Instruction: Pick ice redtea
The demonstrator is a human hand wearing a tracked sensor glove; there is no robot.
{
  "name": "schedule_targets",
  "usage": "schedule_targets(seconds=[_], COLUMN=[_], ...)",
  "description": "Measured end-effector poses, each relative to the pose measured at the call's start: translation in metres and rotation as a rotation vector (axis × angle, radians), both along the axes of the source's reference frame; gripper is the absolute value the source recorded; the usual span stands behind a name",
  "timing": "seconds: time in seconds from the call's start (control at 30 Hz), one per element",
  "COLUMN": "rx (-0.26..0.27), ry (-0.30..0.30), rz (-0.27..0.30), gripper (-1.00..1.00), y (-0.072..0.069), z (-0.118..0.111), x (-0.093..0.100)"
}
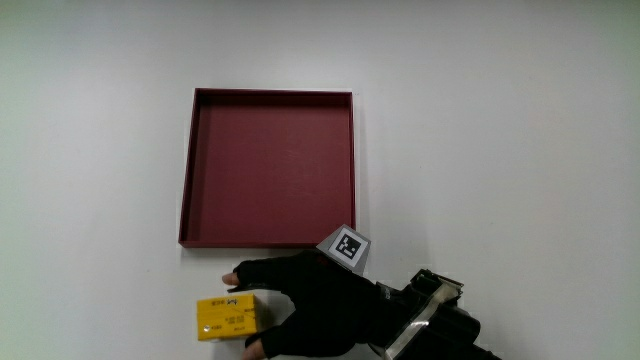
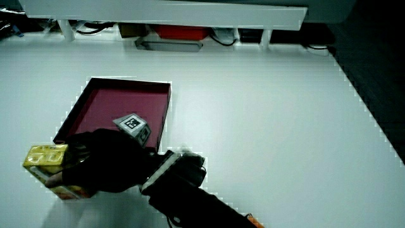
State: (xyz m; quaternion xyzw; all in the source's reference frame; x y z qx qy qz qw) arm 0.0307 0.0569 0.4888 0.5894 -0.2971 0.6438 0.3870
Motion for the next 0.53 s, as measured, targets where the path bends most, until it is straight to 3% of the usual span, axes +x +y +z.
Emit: schedule_targets(seconds=[0.23,0.37,0.53], rx=[0.019,0.008,-0.059], ry=[-0.019,-0.019,-0.084], rz=[0.025,0.029,0.071], gripper=[1.0,1.0,1.0], y=[0.002,0.001,-0.01], z=[0.0,-0.004,-0.016], x=[0.0,0.001,0.009])
